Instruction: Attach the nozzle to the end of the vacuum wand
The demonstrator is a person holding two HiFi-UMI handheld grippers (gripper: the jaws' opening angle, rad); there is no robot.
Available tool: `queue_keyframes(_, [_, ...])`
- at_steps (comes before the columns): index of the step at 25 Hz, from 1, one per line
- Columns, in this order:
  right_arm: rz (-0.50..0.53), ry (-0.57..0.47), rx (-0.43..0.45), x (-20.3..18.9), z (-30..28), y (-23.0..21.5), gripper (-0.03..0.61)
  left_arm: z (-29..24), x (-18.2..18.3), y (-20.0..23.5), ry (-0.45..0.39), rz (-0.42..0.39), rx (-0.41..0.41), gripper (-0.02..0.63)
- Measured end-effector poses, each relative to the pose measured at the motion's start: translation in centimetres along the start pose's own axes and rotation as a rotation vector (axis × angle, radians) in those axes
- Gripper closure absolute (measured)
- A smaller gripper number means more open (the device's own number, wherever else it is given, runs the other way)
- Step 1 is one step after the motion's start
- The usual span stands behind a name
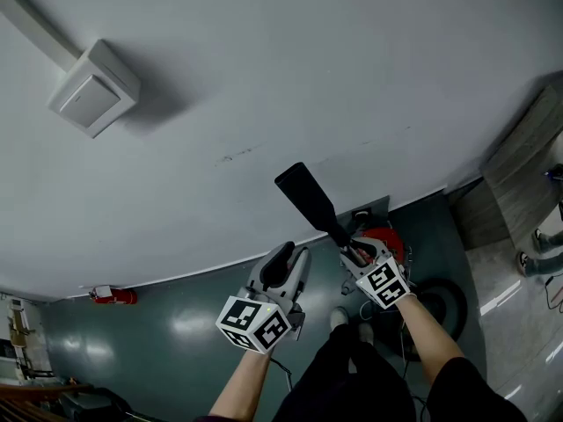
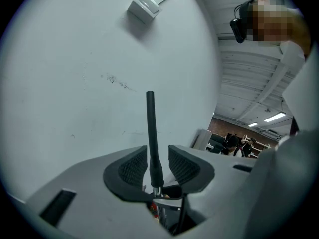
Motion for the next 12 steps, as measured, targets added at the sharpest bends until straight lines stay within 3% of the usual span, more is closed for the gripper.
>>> queue_keyframes(12, [0.0, 0.002, 0.042, 0.1, -1.4, 0.8, 0.423, 2.3, -2.1, 0.4, 0.014, 0.012, 0.032, 0.488])
Point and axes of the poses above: the fingertips, and each gripper's own axes: z backward along the fingers, y to its left, x out of its top, the point moved 4 cm from there along z, backward along the fingers, and after that the axes turned 13 degrees about z, right-handed, at the moved point
